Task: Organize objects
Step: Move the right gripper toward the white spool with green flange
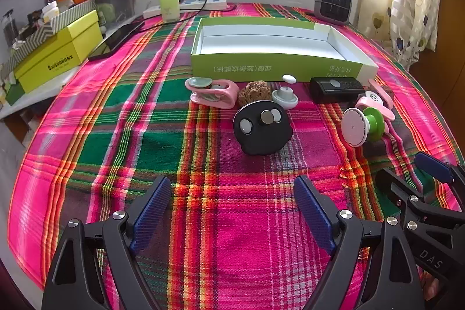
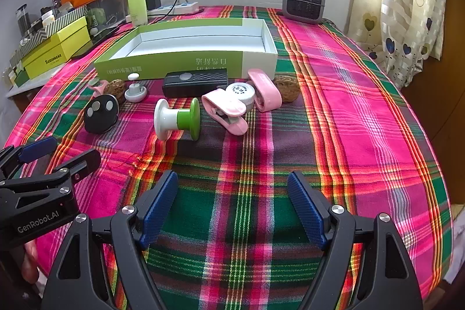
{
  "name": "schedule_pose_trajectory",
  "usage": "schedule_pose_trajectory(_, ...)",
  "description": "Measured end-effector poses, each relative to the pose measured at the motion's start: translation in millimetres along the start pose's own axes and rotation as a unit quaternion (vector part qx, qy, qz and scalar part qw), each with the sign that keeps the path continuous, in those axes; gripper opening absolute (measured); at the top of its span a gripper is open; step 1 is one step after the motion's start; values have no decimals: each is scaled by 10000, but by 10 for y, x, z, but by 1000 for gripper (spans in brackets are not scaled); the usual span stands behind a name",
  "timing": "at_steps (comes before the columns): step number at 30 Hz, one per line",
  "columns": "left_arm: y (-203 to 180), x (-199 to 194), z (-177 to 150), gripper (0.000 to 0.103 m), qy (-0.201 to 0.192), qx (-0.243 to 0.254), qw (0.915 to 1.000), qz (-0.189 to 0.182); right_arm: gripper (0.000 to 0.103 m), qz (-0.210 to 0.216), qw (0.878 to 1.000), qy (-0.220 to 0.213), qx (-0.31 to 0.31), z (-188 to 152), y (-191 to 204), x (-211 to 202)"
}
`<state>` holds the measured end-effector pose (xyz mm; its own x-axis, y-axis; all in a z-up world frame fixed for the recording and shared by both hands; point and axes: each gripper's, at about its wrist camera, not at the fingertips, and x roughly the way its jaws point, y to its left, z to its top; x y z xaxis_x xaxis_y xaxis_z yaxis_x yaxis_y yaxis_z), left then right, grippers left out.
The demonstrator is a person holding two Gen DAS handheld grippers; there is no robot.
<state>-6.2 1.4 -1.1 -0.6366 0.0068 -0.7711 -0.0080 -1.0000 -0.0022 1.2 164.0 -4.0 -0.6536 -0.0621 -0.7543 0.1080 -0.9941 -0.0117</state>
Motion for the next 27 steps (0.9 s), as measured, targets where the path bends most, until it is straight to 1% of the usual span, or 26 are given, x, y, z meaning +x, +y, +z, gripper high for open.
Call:
schedule_pose_trajectory(22, -27, -8, 26, 86, 4, 7, 10000, -20, 78, 10, 10000, 34, -23, 17, 6, 12)
schedule_pose_trajectory(27, -46, -7, 35, 86, -11, 0, 10000, 2, 78, 110, 9999, 89, -99, 55, -15, 40)
